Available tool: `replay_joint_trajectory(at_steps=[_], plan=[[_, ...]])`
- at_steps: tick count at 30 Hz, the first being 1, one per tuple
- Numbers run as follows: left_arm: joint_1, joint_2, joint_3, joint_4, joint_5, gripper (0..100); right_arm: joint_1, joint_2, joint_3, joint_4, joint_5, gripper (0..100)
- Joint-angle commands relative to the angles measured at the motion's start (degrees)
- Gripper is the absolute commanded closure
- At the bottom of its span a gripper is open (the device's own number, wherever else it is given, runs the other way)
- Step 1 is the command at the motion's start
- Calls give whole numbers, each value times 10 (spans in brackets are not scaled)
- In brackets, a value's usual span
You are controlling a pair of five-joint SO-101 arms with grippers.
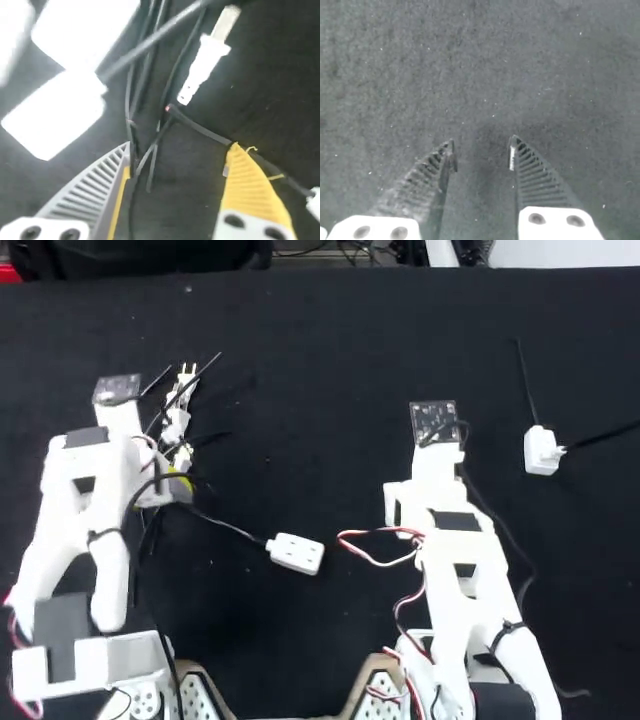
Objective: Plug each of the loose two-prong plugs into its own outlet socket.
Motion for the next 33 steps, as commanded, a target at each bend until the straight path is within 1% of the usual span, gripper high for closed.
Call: replay_joint_trajectory(at_steps=[1,3,7,11,15,18,21,24,32,33], plan=[[-6,-40,-22,-22,-107,701,4,-15,-15,-15,-4,839],[-2,-39,-29,-43,-132,701,4,-15,-15,-15,-4,839],[27,2,-55,-81,-138,701,4,-15,-15,-15,-4,839],[47,96,-124,-80,-138,701,4,-15,-15,-15,-4,839],[50,178,-185,-79,-136,701,4,-15,-15,-15,-4,839],[50,208,-211,-79,-135,701,4,-15,-15,-15,-4,839],[56,228,-209,-79,-135,702,4,-15,-15,-15,-4,839],[69,248,-198,-84,-136,751,4,-15,-15,-15,-4,839],[93,231,-220,-70,-134,974,4,-15,-15,-15,-4,839],[93,220,-224,-60,-134,971,4,-15,-15,-15,-4,839]])
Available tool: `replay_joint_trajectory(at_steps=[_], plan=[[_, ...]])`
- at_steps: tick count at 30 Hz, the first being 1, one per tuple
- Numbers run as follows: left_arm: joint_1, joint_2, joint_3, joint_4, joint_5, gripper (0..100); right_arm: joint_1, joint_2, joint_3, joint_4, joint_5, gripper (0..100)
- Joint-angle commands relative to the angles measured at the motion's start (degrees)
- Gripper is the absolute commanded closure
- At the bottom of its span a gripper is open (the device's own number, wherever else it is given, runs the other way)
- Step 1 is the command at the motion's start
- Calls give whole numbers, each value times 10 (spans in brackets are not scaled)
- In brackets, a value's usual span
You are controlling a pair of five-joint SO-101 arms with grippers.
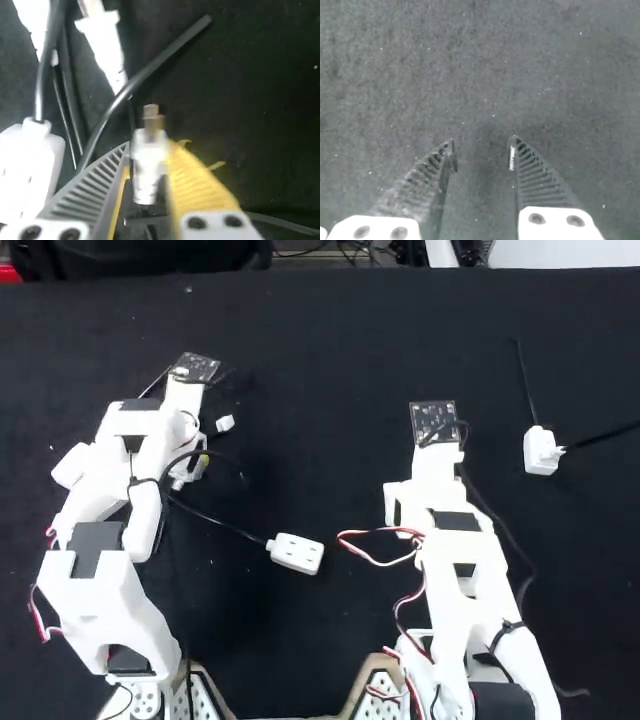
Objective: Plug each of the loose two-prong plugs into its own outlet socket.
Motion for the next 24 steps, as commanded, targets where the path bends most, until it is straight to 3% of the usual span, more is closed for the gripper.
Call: replay_joint_trajectory(at_steps=[1,9,15,19,24], plan=[[1,-50,-42,32,-1,961,4,-15,-15,-15,-4,839],[-5,-162,-89,174,-7,971,4,-15,-15,-15,-4,839],[8,-225,-121,281,-102,971,4,-16,-15,-15,-4,839],[65,-258,-121,342,-108,971,8,-20,-19,-11,-4,839],[191,-304,-119,360,-23,971,55,-21,-69,64,-4,839]])
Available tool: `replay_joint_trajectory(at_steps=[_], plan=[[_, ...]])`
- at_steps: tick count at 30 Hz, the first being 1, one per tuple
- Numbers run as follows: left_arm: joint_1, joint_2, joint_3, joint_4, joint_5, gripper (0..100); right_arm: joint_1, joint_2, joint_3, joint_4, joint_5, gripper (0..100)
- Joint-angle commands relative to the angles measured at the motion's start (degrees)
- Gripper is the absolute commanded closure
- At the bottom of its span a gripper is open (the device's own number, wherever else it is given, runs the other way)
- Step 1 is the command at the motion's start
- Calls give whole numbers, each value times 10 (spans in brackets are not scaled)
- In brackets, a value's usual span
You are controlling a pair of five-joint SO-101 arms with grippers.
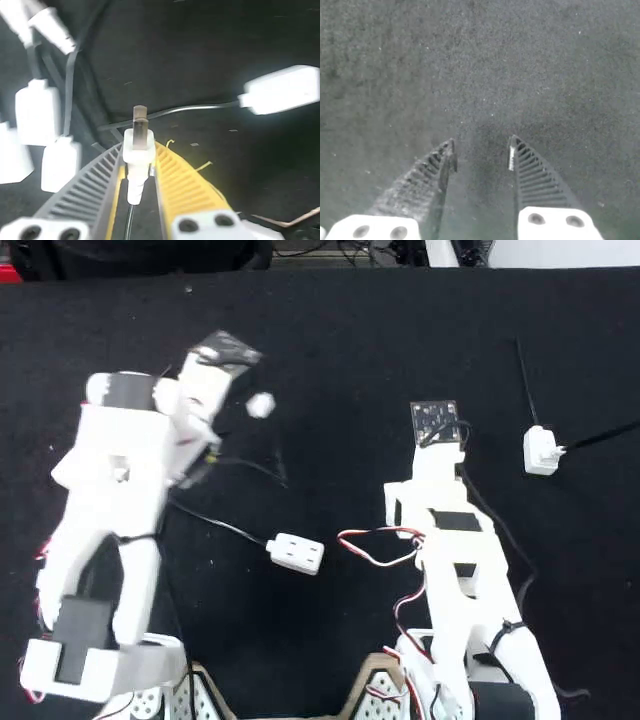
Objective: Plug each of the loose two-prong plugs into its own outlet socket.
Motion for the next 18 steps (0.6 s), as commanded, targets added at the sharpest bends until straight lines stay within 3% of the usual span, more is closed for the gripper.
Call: replay_joint_trajectory(at_steps=[1,5,10,13,15,18], plan=[[101,-48,-29,-2,59,971,49,-21,-85,80,-4,839],[183,-53,44,-107,120,971,118,-20,-153,199,1,839],[254,-53,170,-287,146,968,211,-16,-154,217,2,839],[293,-52,213,-360,146,965,227,-17,-133,216,2,839],[313,-52,229,-399,147,916,227,-16,-121,216,2,839],[320,-55,232,-418,166,733,226,-16,-114,215,2,839]])
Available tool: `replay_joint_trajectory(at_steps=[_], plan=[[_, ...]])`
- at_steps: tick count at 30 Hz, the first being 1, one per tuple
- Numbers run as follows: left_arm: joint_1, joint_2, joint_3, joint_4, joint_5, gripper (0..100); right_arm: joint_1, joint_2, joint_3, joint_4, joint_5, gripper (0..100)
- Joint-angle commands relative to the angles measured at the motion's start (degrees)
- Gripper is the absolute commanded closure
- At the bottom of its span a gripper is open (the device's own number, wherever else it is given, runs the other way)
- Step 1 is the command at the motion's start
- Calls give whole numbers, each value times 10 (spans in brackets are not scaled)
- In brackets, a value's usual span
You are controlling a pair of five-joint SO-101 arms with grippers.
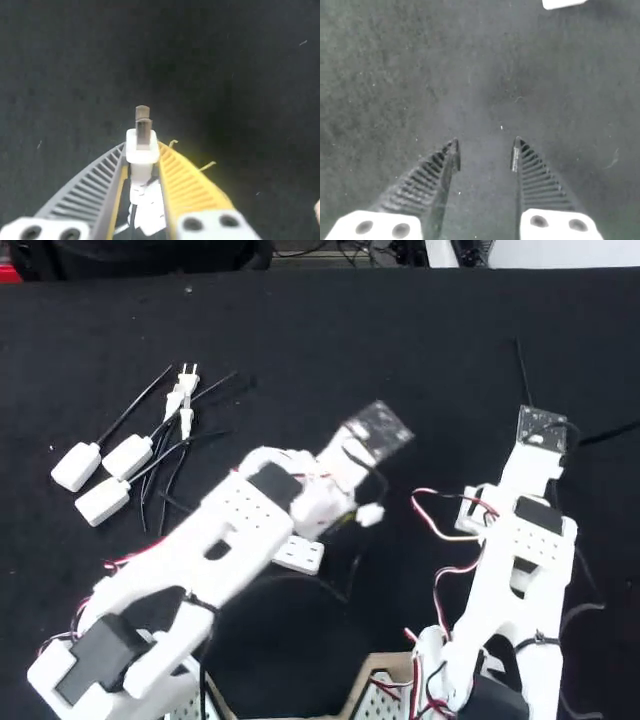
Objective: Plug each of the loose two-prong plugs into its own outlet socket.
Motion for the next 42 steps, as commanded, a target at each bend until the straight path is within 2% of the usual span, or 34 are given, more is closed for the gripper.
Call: replay_joint_trajectory(at_steps=[1,3,8,10,13,15,17,20,23,26,30,35,42], plan=[[8,-28,-7,-26,38,674,11,-15,0,4,2,839],[-17,-29,-7,-24,55,648,11,-15,0,4,2,839],[-122,-30,-40,46,24,709,-9,-16,0,8,0,839],[-171,-30,-48,80,13,719,-49,-15,0,24,-4,839],[-240,-29,-41,119,16,719,-152,-19,-5,84,4,839],[-274,-29,-13,127,16,719,-220,-19,-15,112,61,839],[-308,-29,29,105,25,719,-284,-19,-22,129,131,839],[-375,-25,98,47,83,719,-362,-17,-12,147,192,837],[-464,-28,155,-25,148,719,-411,-19,11,135,222,837],[-538,-28,182,-86,212,719,-436,-18,36,87,222,838],[-562,-24,210,-115,261,719,-442,-15,70,9,222,839],[-562,-26,232,-148,282,719,-440,-15,101,-50,229,839],[-562,-23,233,-148,282,719,-416,-14,109,-94,372,839]])
